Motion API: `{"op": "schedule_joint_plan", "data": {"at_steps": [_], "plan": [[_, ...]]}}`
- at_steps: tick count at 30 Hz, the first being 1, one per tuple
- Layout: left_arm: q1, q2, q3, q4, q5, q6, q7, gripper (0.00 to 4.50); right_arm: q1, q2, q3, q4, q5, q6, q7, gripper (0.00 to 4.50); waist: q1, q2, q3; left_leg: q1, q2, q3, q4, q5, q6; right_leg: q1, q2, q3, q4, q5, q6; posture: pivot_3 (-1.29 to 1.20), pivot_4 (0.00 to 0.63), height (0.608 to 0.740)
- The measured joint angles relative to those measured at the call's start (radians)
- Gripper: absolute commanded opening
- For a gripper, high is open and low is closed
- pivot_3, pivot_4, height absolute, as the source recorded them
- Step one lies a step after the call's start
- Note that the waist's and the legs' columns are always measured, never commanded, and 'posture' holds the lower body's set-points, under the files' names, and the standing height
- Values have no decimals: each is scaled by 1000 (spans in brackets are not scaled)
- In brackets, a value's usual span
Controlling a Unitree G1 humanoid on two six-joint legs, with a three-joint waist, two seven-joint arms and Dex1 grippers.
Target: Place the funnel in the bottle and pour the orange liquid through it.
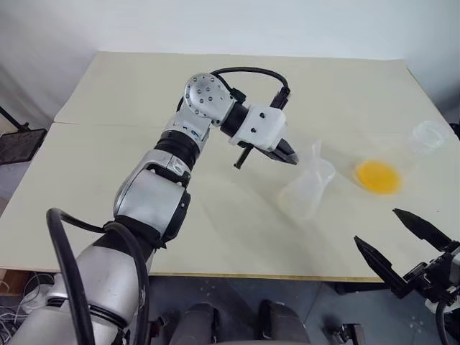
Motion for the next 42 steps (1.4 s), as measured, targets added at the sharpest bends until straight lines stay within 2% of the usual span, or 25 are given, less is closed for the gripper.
{"op": "schedule_joint_plan", "data": {"at_steps": [8,18,36,42], "plan": [[-30,29,61,-1,-23,69,1,56,26,10,0,-5,0,-4,-2,4500,0,0,0,0,0,0,0,0,0,0,0,0,0,0,0,0,150,740],[-30,-5,46,0,40,-4,9,56,-4,6,0,-4,3,-3,-7,4500,0,0,0,0,0,1,0,0,0,0,0,0,0,0,0,0,150,740],[-31,-4,-11,15,175,-109,101,56,-69,-55,0,-4,68,8,-23,4500,1,0,0,0,0,1,0,0,0,0,0,0,0,0,0,0,150,740],[-49,-3,-58,15,234,-214,153,56,-94,-82,0,-4,82,23,-25,4500,2,0,0,0,0,1,0,0,1,0,0,0,0,0,0,0,150,740]]}}
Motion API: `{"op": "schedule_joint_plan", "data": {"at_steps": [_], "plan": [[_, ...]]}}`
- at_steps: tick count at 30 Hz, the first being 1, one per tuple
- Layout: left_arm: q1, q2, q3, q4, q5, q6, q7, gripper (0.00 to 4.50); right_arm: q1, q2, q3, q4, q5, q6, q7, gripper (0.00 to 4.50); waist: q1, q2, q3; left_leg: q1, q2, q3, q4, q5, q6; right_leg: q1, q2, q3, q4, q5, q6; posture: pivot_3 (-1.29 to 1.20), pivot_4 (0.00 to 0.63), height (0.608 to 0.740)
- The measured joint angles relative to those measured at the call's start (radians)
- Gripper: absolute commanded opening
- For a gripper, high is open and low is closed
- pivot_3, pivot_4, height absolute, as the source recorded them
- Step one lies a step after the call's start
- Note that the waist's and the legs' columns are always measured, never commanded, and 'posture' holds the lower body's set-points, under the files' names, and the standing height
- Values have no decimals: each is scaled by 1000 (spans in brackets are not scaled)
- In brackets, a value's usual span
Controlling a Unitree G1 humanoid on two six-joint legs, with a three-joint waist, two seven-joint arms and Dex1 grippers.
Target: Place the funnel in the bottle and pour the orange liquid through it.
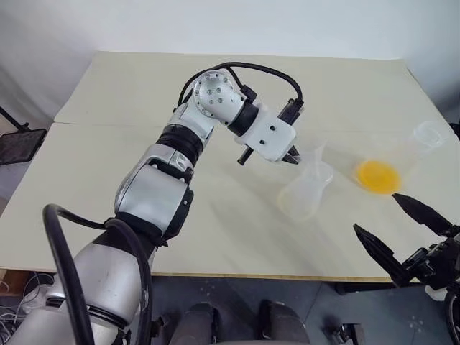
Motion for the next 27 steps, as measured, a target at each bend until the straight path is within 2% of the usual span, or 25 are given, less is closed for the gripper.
{"op": "schedule_joint_plan", "data": {"at_steps": [8,11,23,27], "plan": [[-17,-10,-32,6,36,-78,39,56,-14,-3,-1,1,2,2,1,4500,1,0,0,0,0,0,0,0,0,0,0,0,0,0,0,0,150,740],[-28,-16,-47,10,46,-95,45,680,-14,-3,-2,2,2,2,4,4500,1,0,0,0,0,1,0,0,0,0,0,0,0,0,0,0,150,740],[-29,-43,-5,20,-1,-77,10,4473,-7,-3,-18,3,-6,-2,13,4500,1,0,0,0,0,1,0,0,1,0,0,0,-1,0,0,0,150,740],[-30,-45,25,20,-38,-46,-28,4493,-6,-3,-22,4,-6,-2,20,4500,1,0,0,0,0,1,0,0,1,0,0,0,-1,0,0,0,150,740]]}}
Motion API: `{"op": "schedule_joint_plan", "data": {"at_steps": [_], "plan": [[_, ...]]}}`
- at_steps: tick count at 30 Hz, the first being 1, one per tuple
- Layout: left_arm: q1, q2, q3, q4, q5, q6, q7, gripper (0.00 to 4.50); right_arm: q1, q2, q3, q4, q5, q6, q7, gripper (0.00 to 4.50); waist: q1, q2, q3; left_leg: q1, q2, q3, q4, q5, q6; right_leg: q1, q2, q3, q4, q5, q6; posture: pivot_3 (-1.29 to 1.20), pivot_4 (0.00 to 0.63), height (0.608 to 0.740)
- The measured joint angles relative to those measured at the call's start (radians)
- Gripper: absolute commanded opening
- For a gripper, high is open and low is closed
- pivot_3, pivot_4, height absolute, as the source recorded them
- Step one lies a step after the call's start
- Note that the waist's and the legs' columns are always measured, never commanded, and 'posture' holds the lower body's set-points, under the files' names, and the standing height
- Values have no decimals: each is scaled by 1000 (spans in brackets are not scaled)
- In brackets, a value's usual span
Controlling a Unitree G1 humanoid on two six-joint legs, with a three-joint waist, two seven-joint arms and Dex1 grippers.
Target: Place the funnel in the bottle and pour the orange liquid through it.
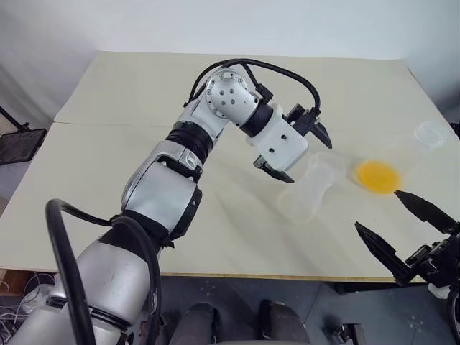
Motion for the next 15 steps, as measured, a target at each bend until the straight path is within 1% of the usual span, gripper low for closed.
{"op": "schedule_joint_plan", "data": {"at_steps": [5,8,11,15], "plan": [[-4,9,88,-2,-100,119,-76,4493,15,0,-39,3,7,0,5,4500,-1,0,0,0,0,0,0,0,0,0,0,0,0,0,0,0,150,740],[-4,29,166,-10,-182,241,-122,4493,34,0,-76,15,13,1,8,4500,-1,0,0,0,0,0,0,0,0,0,0,0,0,0,0,0,150,740],[0,54,221,-40,-244,342,-126,4493,52,0,-105,34,27,4,15,4500,-2,0,0,0,0,0,0,0,0,0,0,0,0,0,0,0,150,740],[82,87,279,-102,-324,494,-126,4493,71,0,-156,47,45,11,13,4500,-6,1,0,1,1,0,0,0,0,0,0,0,1,0,0,0,150,740]]}}
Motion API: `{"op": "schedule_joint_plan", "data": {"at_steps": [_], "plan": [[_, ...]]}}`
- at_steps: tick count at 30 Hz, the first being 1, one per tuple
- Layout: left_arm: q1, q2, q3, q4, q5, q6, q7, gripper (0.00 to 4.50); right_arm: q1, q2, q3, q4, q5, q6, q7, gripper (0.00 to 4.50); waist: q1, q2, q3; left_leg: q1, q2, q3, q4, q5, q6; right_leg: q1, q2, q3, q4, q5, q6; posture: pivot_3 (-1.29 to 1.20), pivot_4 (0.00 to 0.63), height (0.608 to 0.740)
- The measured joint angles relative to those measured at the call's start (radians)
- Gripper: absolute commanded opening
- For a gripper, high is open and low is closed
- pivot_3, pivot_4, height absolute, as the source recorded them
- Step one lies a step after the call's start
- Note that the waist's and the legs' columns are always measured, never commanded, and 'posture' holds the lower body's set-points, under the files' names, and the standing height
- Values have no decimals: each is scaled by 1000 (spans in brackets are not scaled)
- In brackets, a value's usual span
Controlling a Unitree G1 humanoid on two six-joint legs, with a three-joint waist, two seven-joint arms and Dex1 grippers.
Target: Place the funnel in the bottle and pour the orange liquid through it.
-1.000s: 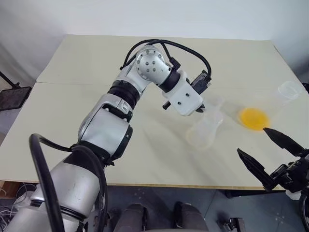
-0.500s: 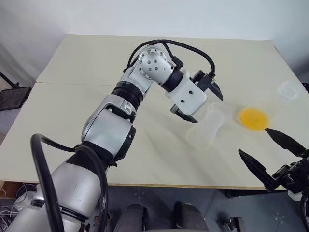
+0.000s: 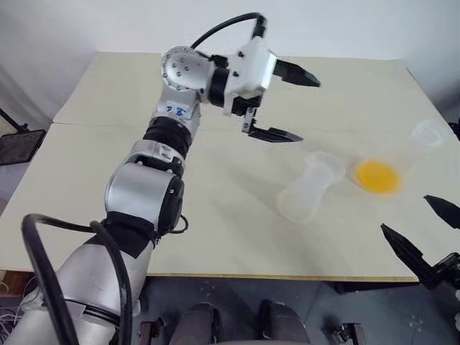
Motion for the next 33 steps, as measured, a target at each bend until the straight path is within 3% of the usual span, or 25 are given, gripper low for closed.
{"op": "schedule_joint_plan", "data": {"at_steps": [5,11,17,23,26,33], "plan": [[216,67,37,-127,-71,208,0,4493,-23,9,-41,26,-9,15,-77,4500,-5,1,0,1,0,0,0,0,0,0,0,1,2,0,0,0,150,740],[449,70,-25,-302,-73,327,1,4493,-43,15,-78,50,-25,54,-195,4500,8,0,0,-2,-1,-4,2,0,-1,0,-1,2,3,0,0,0,150,740],[658,67,-88,-587,-102,456,19,4493,104,124,-122,-28,0,108,-286,4500,1,3,-1,0,0,-4,1,0,-1,0,0,3,3,0,0,0,150,740],[745,57,-111,-761,-130,539,98,4493,221,217,-106,-150,28,120,-320,4500,-2,3,-2,2,-1,-3,1,0,-2,1,0,7,3,0,0,0,150,740],[773,56,-120,-805,-137,560,120,4493,198,205,-82,-148,28,125,-340,4500,-3,4,-2,2,0,-4,0,0,-2,1,0,7,3,0,0,0,150,740],[823,72,-126,-886,-146,566,185,4493,-40,81,10,-23,-6,173,-410,4500,-2,6,-4,2,-1,-4,0,1,-2,1,0,7,4,0,0,0,150,740]]}}
